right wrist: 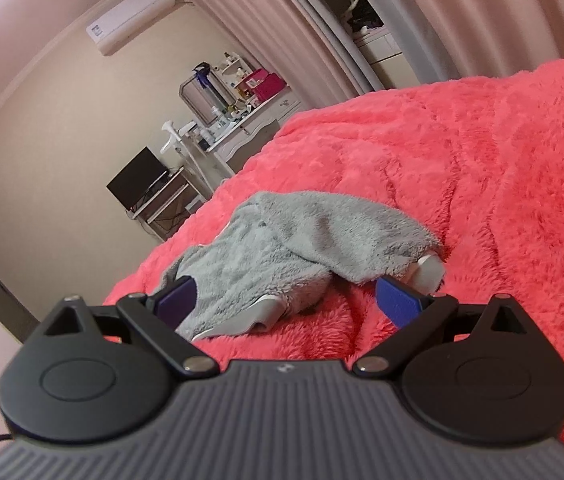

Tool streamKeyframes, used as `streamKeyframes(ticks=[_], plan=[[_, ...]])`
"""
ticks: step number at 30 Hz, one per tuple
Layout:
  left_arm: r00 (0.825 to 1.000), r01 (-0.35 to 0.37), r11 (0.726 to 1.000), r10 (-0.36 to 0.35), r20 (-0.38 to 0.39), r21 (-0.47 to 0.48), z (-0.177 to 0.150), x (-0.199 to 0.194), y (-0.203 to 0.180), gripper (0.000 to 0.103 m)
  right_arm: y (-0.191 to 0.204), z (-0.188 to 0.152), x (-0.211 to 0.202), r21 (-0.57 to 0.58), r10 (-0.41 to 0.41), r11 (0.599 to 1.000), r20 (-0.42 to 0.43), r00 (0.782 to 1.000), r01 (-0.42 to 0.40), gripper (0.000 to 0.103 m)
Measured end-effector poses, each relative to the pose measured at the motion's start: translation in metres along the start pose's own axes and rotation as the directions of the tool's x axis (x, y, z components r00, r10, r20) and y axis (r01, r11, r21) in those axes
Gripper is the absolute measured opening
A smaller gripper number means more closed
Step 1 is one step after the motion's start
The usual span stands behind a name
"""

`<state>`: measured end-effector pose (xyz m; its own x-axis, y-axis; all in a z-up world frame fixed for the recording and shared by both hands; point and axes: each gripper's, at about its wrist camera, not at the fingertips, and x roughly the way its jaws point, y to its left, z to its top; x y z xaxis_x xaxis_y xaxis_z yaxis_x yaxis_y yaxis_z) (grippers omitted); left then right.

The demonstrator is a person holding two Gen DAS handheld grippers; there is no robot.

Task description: Fold clothes

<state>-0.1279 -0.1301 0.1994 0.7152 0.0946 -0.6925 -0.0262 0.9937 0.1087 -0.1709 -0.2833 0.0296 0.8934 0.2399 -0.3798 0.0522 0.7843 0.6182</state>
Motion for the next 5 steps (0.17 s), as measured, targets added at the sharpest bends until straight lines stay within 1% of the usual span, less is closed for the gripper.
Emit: streamKeyframes(ticks=[2,5], plan=[[1.000,0.029,0.999,-0.029,0.009,-0.038,-0.0002,0.0012,0.0030,0.103,-0.0005,-0.0001,0.0009,0.000,0.000,1.000,0.000,1.000,0.000,0.099],[1.000,0.023,0.998,-0.023,-0.002,-0.062,-0.0018,0.0035,0.0034,0.103,0.0007,-0.0010,0.0020,-0.003,0.001,1.000,-0.004,1.000,-0.001,0.099]])
